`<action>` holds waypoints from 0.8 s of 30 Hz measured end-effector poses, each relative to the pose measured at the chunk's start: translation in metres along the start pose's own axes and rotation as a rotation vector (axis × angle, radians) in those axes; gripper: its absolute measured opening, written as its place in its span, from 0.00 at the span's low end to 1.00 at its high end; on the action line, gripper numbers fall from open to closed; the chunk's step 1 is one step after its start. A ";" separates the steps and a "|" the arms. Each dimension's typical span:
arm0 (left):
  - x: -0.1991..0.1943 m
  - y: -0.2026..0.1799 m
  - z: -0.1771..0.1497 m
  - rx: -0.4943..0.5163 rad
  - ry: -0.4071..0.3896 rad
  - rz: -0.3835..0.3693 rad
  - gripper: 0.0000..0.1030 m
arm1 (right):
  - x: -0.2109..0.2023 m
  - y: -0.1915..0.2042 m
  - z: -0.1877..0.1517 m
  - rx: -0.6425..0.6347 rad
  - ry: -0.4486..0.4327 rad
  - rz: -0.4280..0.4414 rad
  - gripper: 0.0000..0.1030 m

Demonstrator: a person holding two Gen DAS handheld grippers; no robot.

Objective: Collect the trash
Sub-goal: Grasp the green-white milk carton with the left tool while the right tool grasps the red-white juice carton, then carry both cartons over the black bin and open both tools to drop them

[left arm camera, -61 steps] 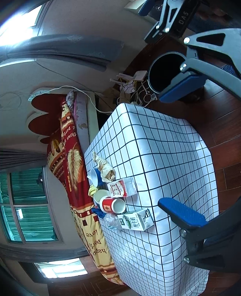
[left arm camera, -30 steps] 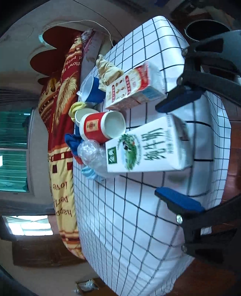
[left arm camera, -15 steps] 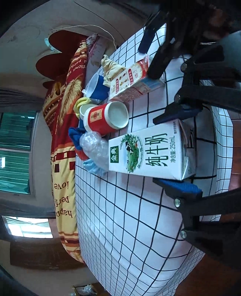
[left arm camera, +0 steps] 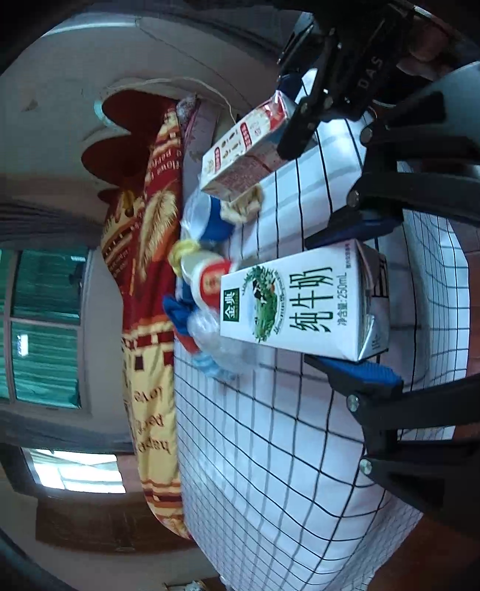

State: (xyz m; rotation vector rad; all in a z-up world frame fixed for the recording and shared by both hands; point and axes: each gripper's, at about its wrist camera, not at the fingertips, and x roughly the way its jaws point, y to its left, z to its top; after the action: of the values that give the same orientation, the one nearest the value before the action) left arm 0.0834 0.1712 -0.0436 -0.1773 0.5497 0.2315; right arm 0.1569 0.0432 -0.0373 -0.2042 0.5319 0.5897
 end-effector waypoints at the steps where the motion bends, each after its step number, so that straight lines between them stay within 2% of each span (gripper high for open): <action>1: -0.003 -0.005 0.001 0.008 -0.006 -0.013 0.54 | -0.009 -0.006 -0.001 0.005 -0.011 -0.015 0.52; 8: -0.014 -0.058 0.005 0.092 -0.031 -0.135 0.54 | -0.061 -0.059 -0.016 0.084 -0.040 -0.133 0.52; 24: -0.019 -0.183 -0.017 0.290 0.017 -0.437 0.54 | -0.146 -0.180 -0.099 0.263 0.046 -0.383 0.52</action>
State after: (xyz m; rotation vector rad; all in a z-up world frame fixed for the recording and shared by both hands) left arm 0.1072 -0.0118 -0.0287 -0.0145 0.5417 -0.2742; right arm 0.1176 -0.2054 -0.0373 -0.0663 0.5907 0.1401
